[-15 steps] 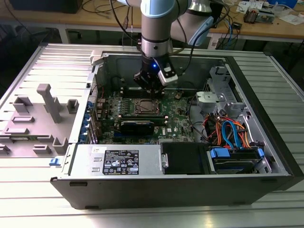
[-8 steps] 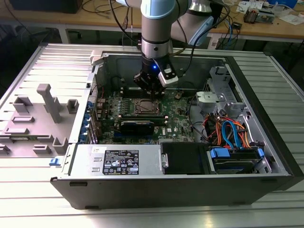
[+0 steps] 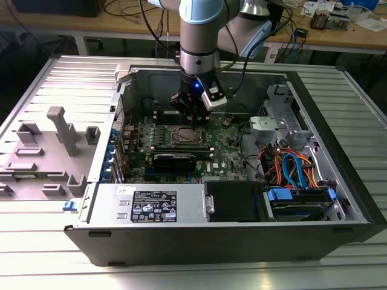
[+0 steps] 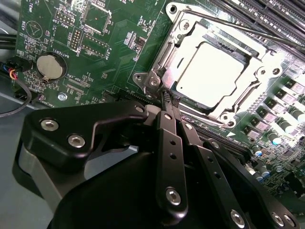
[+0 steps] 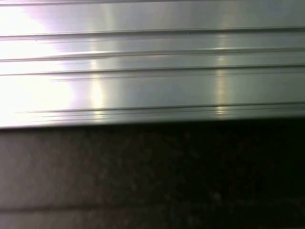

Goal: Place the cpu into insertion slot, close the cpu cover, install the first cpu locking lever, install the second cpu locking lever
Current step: 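Install the second cpu locking lever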

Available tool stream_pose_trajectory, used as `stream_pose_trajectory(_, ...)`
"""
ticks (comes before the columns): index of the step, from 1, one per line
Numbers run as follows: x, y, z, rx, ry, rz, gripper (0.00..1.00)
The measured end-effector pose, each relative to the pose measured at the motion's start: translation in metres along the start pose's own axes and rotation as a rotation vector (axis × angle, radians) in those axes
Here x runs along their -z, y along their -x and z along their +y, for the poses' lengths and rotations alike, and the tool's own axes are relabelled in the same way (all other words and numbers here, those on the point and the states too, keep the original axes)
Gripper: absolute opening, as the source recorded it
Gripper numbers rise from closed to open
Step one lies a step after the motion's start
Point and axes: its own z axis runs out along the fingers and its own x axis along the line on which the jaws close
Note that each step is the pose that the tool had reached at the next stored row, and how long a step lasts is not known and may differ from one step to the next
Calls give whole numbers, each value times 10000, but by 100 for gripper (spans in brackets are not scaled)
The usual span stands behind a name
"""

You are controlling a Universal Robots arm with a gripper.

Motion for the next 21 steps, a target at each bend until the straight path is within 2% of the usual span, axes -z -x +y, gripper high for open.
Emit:
stream_pose_trajectory(6, 1, 1, -8, 3, -1, 2, 11)
stream_pose_trajectory(11, 0, 3, -70, 1, 1, 1, 11)
stream_pose_trajectory(13, 2, 4, -71, -1, 2, 1, 11)
stream_pose_trajectory(21, 86, 23, -70, 1, 0, 1, 11)
